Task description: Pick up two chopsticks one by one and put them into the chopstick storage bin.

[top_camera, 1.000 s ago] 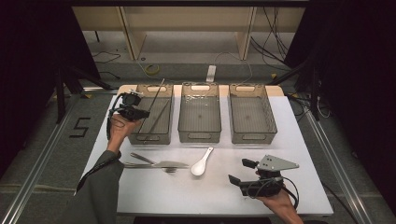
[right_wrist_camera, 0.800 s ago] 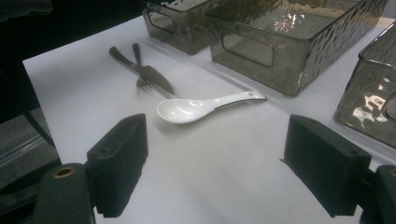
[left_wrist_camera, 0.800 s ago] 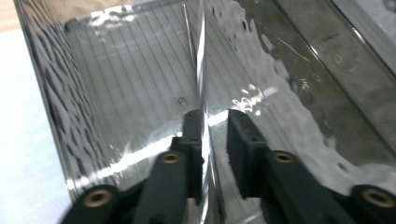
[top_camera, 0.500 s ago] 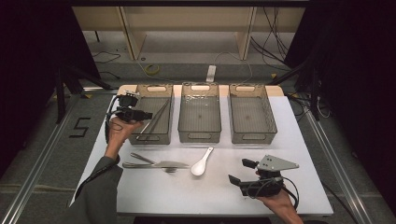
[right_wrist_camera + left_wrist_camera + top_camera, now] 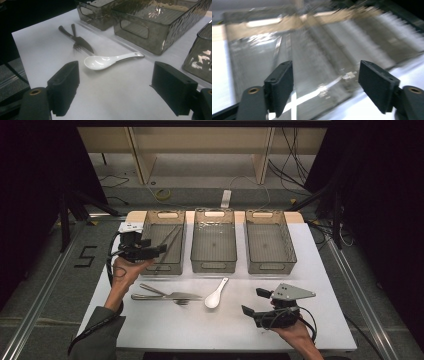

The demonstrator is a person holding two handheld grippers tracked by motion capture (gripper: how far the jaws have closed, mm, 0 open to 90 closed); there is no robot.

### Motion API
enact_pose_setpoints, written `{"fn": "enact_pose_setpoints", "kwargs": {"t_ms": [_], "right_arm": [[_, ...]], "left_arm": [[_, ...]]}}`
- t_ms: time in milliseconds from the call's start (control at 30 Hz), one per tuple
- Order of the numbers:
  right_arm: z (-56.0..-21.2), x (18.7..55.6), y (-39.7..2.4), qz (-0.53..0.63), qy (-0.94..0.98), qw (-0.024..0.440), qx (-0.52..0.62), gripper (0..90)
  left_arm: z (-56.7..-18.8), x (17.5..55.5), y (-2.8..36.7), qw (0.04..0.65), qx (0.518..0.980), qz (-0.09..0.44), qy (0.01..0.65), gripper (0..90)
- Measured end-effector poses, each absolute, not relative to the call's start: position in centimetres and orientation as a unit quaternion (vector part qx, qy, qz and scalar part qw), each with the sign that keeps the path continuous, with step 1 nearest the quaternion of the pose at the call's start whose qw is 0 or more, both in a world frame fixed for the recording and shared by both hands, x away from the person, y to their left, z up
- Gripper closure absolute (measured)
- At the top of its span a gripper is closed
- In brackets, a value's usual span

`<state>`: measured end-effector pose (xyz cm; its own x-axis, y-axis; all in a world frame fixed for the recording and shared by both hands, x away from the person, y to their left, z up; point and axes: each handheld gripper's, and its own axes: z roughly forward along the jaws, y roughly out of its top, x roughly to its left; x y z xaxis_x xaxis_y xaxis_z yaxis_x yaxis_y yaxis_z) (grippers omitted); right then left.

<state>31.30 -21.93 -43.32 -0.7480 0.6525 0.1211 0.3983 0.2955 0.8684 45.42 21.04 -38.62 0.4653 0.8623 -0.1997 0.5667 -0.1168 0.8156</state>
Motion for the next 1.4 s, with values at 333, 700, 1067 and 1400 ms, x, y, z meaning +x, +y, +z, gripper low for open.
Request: {"fn": "enact_pose_setpoints", "kwargs": {"t_ms": [333, 700, 1067, 1400], "right_arm": [[-43.0, 33.5, -21.0, 0.492, 0.793, 0.133, 0.332, 29.1], [-43.4, 37.0, -19.3, 0.473, 0.802, 0.126, 0.343, 52.9], [-44.5, 39.8, -17.6, 0.453, 0.814, 0.107, 0.347, 77.5], [-45.0, 41.0, -16.9, 0.447, 0.819, 0.105, 0.344, 90.0]], "left_arm": [[-39.4, 41.9, 19.4, 0.525, 0.720, 0.132, 0.435, 23.1], [-39.9, 39.3, 18.4, 0.534, 0.728, 0.133, 0.409, 18.2], [-40.3, 36.9, 18.2, 0.523, 0.740, 0.149, 0.395, 16.4], [-40.8, 35.9, 18.7, 0.523, 0.739, 0.144, 0.398, 15.9]]}}
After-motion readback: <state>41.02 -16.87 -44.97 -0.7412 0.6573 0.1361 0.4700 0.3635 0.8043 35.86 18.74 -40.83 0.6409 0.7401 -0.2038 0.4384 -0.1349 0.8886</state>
